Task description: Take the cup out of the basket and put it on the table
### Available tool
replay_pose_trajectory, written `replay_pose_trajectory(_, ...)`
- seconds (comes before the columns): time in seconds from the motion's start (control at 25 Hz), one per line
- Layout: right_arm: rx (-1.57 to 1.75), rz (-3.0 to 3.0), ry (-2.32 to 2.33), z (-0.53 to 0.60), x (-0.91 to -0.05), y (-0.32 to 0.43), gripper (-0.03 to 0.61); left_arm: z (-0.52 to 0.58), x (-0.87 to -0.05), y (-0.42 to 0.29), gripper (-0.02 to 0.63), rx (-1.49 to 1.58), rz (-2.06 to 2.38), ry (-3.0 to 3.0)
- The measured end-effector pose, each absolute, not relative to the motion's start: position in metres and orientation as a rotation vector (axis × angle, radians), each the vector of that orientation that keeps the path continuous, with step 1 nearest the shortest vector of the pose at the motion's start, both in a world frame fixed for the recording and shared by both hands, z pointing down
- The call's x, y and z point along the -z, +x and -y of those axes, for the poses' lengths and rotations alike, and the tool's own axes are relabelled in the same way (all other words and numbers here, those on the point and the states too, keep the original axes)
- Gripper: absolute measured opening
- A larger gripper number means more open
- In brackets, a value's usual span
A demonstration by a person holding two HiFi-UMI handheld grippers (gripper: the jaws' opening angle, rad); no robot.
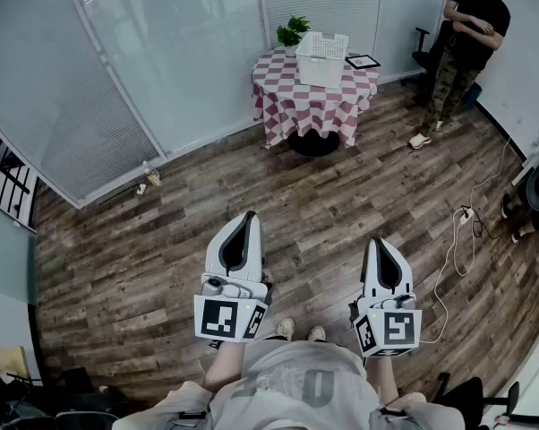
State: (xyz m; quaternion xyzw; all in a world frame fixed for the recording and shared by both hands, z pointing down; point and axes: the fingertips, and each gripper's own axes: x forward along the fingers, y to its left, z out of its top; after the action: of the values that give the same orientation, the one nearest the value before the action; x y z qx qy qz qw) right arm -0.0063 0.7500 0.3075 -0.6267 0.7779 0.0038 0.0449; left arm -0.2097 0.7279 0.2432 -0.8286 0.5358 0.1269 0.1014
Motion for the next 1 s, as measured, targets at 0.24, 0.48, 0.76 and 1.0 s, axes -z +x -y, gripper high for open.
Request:
replay_pose_trajectory(0.24,-0.022,-2.356,-1.896,-0.748,-0.304,0.001,0.009,-0.722,-0.246,-0.205,0.003,-0.370,-1.590,-2.459)
replay_pose_trajectory(0.48,0.002,-2.314,-1.950,-0.747,-0.311,0.039,0.009,-0.714,-0.255,-0.173,0.003,-0.338,-1.574,-2.483)
replay_pose_trajectory(0.76,0.025,-2.332,-1.924,-0.737,-0.327,0.067,0.011,-0.707,-0.265,-0.131,0.003,-0.296,-1.546,-2.495)
replay_pose_trajectory(1.0,-0.014,-2.380,-1.931,-0.713,-0.332,0.068,0.011,-0.685,-0.269,-0.126,0.003,-0.293,-1.562,-2.491)
